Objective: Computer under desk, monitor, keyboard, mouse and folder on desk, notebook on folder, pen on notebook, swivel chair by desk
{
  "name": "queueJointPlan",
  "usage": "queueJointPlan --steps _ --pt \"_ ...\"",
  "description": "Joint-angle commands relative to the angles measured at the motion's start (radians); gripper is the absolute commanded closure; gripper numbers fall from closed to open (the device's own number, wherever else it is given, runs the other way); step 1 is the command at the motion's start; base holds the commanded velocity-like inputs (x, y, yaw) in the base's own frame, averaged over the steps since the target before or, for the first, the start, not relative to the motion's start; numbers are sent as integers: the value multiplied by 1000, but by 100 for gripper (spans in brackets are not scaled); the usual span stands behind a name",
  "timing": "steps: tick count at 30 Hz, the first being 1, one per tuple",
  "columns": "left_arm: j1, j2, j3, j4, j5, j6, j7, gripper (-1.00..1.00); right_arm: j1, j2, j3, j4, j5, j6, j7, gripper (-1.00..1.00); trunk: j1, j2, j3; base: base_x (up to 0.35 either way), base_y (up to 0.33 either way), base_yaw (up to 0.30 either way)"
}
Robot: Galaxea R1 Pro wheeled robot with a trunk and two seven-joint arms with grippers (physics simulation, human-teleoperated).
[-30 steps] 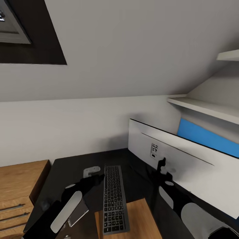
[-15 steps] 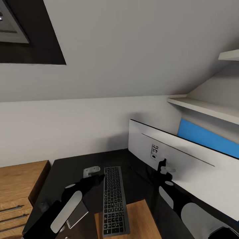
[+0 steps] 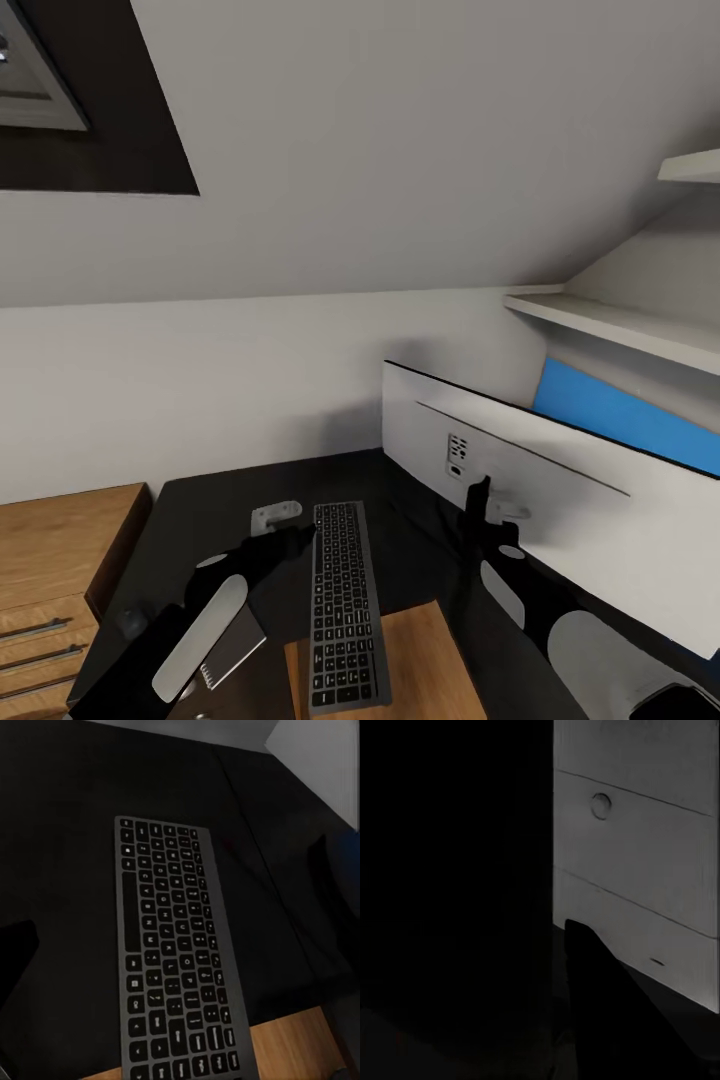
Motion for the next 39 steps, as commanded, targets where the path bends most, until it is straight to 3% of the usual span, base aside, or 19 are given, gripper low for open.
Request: queueJointPlan --steps 1,21,39 --pt "0 1 -3 -1 10 0 10 -100 0 -1 7 0 -16 -7 -5 100 0 -1 -1 0 0 0" --pt "-1 1 -2 -1 10 -1 10 -100 0 -2 5 0 -18 -8 -5 100 0 -1 -1 -14 0 0" --pt "-1 1 -3 -1 11 1 10 -100 0 -3 5 -6 -18 -8 -4 100 0 -1 -1 -307 0 0"
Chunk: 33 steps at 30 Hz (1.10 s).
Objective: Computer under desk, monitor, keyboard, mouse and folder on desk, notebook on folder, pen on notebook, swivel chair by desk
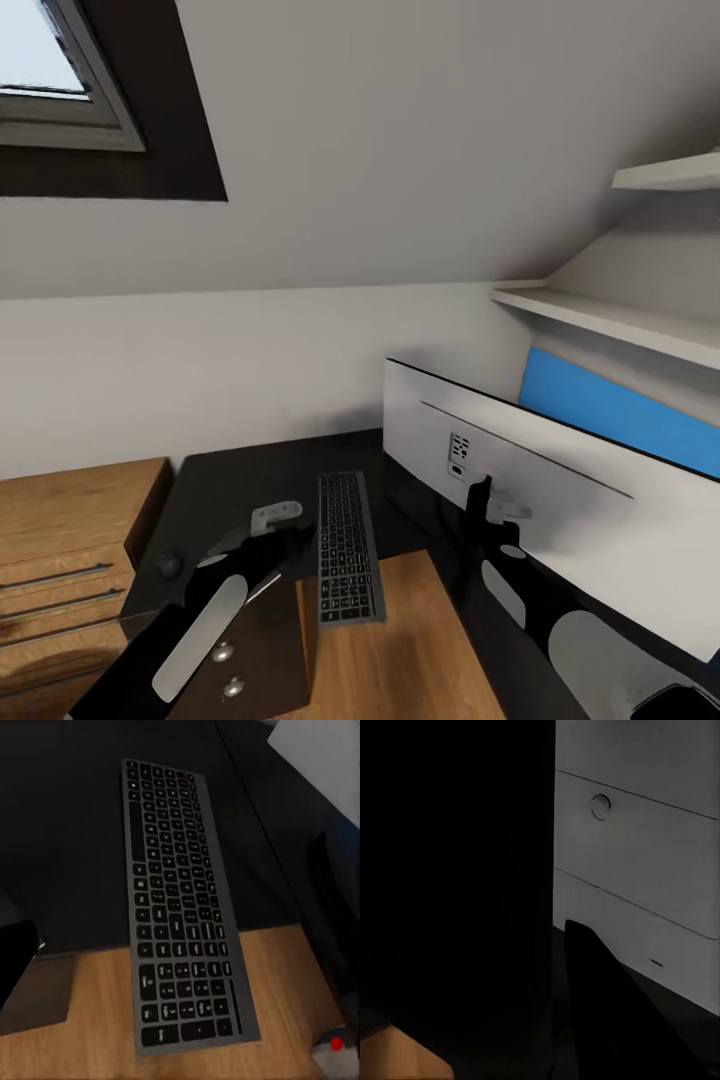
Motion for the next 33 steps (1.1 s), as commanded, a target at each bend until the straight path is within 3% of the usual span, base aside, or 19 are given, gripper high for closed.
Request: queueJointPlan --steps 1,33 --pt "-1 1 -3 -1 10 0 10 -100 -1 -1 9 -2 -6 -6 -7 100 0 -1 0 -334 0 0" --pt "-1 1 -3 7 10 0 10 -100 -1 -1 9 -2 -6 -7 -9 100 0 -1 0 -334 0 0"
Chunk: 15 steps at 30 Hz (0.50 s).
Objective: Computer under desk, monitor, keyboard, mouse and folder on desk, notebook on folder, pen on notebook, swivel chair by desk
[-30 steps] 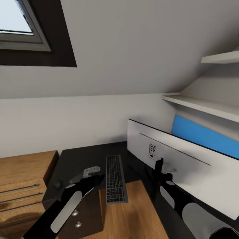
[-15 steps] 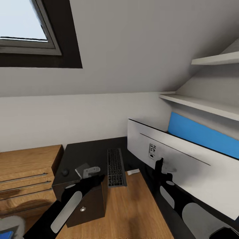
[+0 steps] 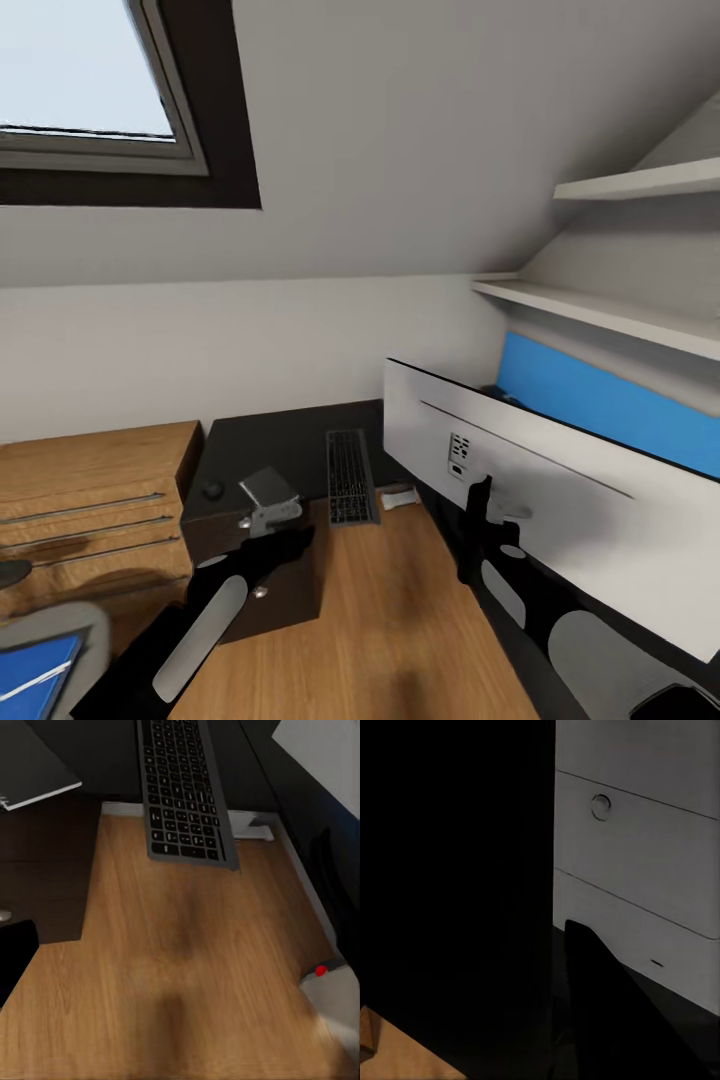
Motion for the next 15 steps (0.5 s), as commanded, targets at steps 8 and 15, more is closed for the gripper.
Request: queueJointPlan --steps 8,15 --pt "-1 1 -3 3 10 -1 10 -100 -1 -1 10 -2 -5 -6 -7 100 0 -1 0 -335 -91 0" --pt "-1 -1 -3 4 10 -1 10 -100 -1 -1 10 -2 -5 -6 -7 100 0 -1 0 -326 -147 13"
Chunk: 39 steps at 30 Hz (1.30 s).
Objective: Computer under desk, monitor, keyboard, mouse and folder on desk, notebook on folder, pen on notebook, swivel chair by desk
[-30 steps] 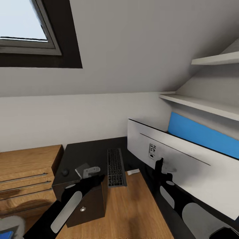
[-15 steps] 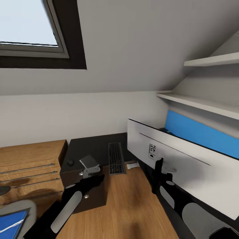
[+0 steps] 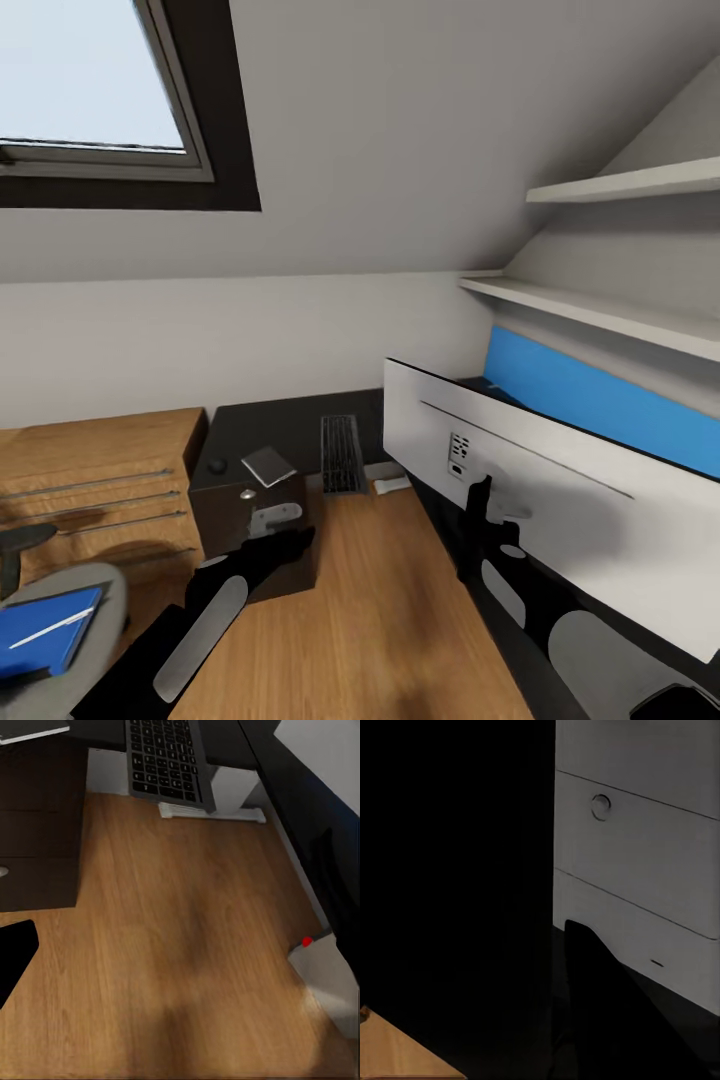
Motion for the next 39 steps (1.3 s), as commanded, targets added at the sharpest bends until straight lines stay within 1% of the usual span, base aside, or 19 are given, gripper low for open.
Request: queueJointPlan --steps 1,20,33,39 --pt "0 1 -3 -1 11 0 10 -100 -1 -1 11 -2 -6 -6 -7 100 0 -1 0 -288 -210 80" --pt "-1 0 -3 7 11 0 10 -100 -1 -1 11 -3 -6 -6 -6 100 0 -1 0 -243 -250 122" --pt "-1 -1 -3 8 11 0 10 -100 -1 0 11 -3 -6 -6 -6 100 0 -1 0 -272 -56 132" --pt "0 0 -3 8 11 -1 11 -100 -1 0 11 -3 -6 -6 -6 100 0 -1 0 -277 -168 65"
